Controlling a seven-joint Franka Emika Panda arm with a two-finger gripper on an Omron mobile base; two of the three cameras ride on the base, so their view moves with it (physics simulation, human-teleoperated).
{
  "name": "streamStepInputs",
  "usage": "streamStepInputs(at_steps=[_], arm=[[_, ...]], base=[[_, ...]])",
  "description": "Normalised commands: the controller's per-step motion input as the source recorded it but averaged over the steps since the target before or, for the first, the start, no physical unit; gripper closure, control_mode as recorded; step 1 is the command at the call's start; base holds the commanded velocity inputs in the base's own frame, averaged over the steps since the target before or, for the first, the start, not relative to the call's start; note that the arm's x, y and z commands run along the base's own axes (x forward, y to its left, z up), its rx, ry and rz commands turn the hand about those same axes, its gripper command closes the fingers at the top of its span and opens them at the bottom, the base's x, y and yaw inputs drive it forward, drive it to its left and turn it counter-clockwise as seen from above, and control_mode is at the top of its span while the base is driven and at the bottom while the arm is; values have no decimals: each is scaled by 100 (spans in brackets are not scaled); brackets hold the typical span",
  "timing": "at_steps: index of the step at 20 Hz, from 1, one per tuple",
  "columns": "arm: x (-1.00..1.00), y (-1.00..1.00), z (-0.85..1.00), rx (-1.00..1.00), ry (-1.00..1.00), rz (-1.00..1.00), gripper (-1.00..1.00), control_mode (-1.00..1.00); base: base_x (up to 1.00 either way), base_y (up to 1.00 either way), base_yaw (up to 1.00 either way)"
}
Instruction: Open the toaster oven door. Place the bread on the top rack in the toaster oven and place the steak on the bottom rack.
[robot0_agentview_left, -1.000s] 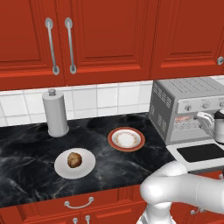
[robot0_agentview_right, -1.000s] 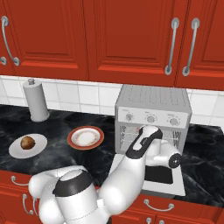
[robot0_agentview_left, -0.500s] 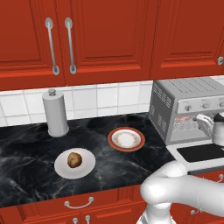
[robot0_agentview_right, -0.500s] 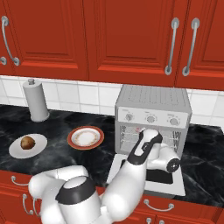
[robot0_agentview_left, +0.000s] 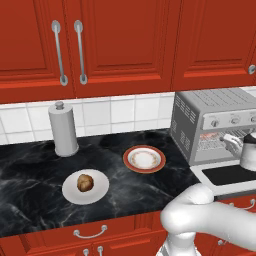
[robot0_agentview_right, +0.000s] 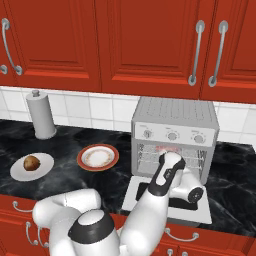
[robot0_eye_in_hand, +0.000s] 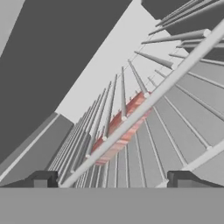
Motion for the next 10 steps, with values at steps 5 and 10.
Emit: streamStepInputs(at_steps=[5,10], arm=[[1,0,13,0,0,-3,-100,-100],[5,-2,16,0,0,-4,-100,-100]], base=[[0,0,0],[0,0,0]])
